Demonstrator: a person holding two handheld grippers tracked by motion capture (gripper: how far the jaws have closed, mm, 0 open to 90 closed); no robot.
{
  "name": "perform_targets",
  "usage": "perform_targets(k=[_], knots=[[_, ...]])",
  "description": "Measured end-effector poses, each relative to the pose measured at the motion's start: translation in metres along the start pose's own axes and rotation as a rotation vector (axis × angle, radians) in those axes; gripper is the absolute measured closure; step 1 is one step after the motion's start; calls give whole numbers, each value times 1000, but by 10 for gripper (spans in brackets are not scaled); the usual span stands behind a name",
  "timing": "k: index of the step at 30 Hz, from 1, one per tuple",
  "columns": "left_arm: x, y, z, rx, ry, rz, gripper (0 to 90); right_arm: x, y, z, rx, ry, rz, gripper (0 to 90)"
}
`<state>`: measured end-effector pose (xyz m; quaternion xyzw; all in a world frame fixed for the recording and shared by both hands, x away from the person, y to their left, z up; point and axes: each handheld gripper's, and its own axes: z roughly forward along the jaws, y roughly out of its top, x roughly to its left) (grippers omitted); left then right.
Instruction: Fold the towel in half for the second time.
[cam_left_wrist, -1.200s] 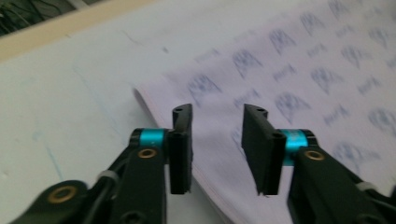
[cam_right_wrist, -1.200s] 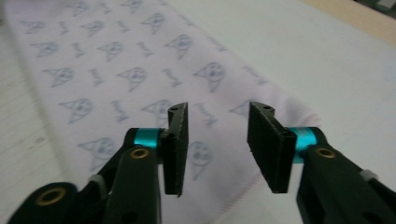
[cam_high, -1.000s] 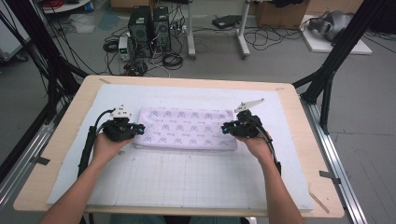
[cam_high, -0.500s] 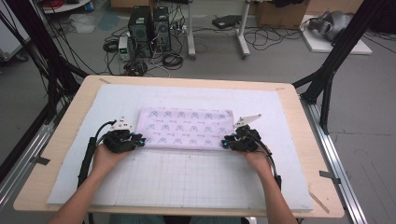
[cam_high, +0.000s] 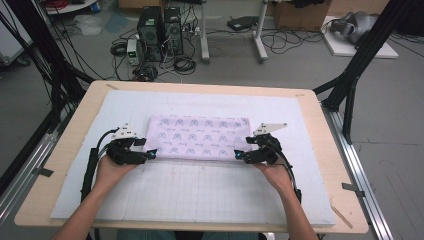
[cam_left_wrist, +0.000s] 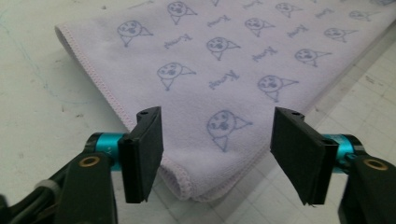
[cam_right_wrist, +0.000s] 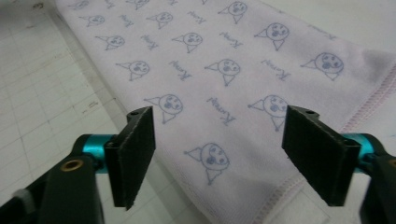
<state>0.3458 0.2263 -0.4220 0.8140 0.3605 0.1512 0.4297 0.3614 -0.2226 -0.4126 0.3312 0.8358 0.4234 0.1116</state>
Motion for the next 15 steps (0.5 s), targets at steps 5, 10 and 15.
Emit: perform_targets(k=[5,10,15], knots=[[-5,-1,-8,1,3,4,266,9,-1,-8,-4,6,-16,175],[-9,-1,-16,5,11,21,235,12,-5,-18,-26,3,-15,150],[-15,-5,-27,-7,17,34,223,15,-9,-28,-40,2,-21,140]])
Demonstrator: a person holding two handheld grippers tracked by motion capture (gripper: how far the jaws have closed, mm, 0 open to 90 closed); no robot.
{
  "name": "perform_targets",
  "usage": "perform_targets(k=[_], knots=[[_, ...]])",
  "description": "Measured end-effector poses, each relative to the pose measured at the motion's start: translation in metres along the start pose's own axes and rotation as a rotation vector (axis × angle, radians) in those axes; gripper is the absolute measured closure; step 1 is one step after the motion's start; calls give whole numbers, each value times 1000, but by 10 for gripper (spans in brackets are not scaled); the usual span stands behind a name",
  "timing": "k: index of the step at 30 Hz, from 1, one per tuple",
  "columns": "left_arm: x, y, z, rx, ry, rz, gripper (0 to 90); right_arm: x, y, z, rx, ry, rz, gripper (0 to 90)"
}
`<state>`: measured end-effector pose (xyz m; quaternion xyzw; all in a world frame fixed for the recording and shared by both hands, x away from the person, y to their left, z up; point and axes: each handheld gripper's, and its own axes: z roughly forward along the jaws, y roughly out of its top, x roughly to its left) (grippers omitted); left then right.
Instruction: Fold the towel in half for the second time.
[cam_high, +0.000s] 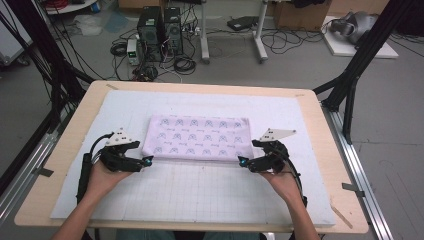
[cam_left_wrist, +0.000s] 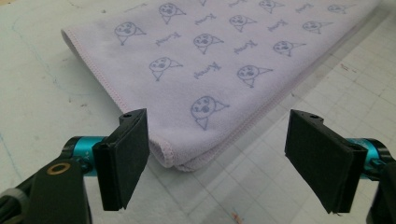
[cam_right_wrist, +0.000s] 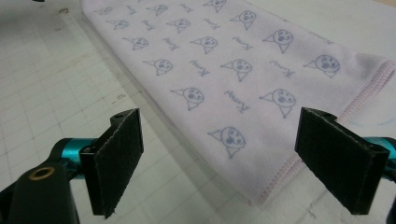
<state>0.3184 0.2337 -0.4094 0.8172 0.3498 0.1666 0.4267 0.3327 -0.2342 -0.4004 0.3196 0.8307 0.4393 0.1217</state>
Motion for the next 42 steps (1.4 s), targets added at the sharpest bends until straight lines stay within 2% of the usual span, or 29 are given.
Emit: perform_targets(k=[16,23,28,42], knots=[[-9,-18,-21,-25,8,1,219,11,-23,-29,-35,-20,8,124],[-11,-28,-30,-37,15,-19,217,16,-35,-39,-46,-26,11,122],[-13,-31,-35,-38,19,-15,217,21,-42,-47,-53,-25,12,122],[-21,-42,-47,-47,22,-12,217,29,-60,-58,-59,-28,23,122]])
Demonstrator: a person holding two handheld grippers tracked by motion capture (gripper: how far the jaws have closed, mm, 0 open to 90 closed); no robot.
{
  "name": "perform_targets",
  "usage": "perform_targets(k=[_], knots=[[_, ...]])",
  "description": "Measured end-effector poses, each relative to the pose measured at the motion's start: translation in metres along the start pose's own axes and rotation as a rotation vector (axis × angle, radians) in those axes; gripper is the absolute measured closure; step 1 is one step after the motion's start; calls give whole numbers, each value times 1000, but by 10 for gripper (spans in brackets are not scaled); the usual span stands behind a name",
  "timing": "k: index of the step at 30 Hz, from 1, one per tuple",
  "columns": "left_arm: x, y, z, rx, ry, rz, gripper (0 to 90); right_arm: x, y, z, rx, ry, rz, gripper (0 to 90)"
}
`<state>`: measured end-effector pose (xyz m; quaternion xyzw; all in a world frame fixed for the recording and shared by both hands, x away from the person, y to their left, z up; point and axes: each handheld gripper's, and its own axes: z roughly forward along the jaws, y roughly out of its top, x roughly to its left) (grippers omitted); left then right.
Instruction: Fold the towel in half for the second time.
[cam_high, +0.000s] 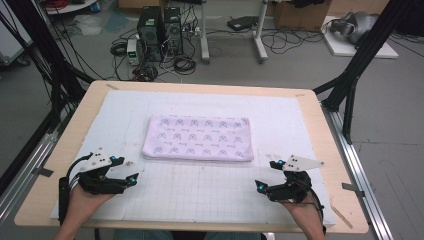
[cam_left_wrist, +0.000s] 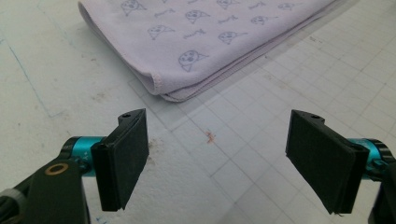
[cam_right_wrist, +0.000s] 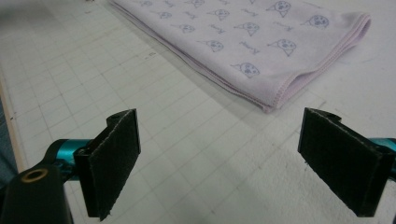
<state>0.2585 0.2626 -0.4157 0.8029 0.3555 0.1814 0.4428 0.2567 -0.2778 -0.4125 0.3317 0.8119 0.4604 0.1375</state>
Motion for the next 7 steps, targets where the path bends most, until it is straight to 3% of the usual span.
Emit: perform_targets(k=[7], knots=[[-5,-1,-1,-2,1,7,217,2,-8,-3,-7,0,8,122]])
